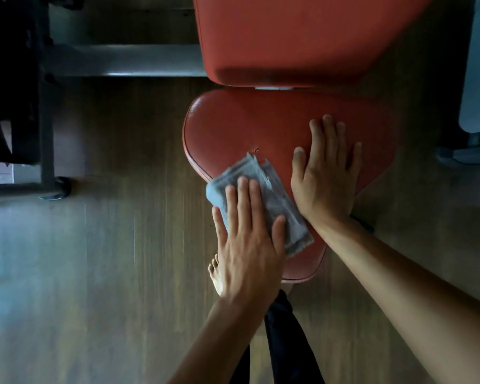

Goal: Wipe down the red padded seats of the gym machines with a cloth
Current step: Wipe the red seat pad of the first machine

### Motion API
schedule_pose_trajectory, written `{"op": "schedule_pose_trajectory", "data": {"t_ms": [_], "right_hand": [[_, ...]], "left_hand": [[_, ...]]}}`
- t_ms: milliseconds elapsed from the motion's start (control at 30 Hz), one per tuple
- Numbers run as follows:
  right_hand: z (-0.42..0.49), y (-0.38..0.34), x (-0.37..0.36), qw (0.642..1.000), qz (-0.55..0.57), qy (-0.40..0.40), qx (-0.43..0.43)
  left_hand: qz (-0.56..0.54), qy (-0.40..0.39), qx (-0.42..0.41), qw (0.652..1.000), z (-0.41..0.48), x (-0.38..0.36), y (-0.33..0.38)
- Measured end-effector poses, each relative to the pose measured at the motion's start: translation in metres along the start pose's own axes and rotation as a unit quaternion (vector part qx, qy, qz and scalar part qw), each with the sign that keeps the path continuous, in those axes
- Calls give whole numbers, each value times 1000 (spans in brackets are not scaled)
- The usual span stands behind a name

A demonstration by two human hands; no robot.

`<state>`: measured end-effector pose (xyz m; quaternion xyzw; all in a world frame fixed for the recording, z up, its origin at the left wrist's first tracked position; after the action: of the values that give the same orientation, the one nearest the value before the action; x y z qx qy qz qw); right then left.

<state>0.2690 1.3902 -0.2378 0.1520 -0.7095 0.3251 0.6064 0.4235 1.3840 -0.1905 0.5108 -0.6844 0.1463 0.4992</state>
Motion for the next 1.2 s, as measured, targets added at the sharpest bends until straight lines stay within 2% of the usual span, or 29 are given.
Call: {"op": "schedule_pose_trajectory", "data": {"t_ms": [100,267,467,700,933,1067,1200], "right_hand": [[1,1,1,1000,7,-10,-2],[2,4,-1,1000,8,-10,4],[3,0,-1,1000,21,-6,-6],[4,2,0,1000,17,-21,2],[5,2,1,999,50,-21,-4],[5,6,2,998,56,-19,-1],[3,9,2,999,35,-12,15]], "left_hand": [[29,-20,-12,999,8,1,-16],[49,19,-22,998,85,17,-27],[-4,-7,9,1000,5,4,-9],[53,31,-1,998,86,14,-20],[38,-3,-34,999,7,-1,-13],[71,34,-63,995,73,6,-25],[106,84,-49,990,132,21,-28]]}}
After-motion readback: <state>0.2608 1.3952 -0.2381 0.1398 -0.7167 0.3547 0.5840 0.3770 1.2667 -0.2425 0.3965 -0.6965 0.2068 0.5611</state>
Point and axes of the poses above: each hand's wrist, its own z-axis towards the middle knuckle, its own x-axis out of the back of the hand, y = z × x, the point moved 2 cm from there along z, towards the middle knuckle, and after that the axes turned 5 degrees about z, right-handed, at the moved point
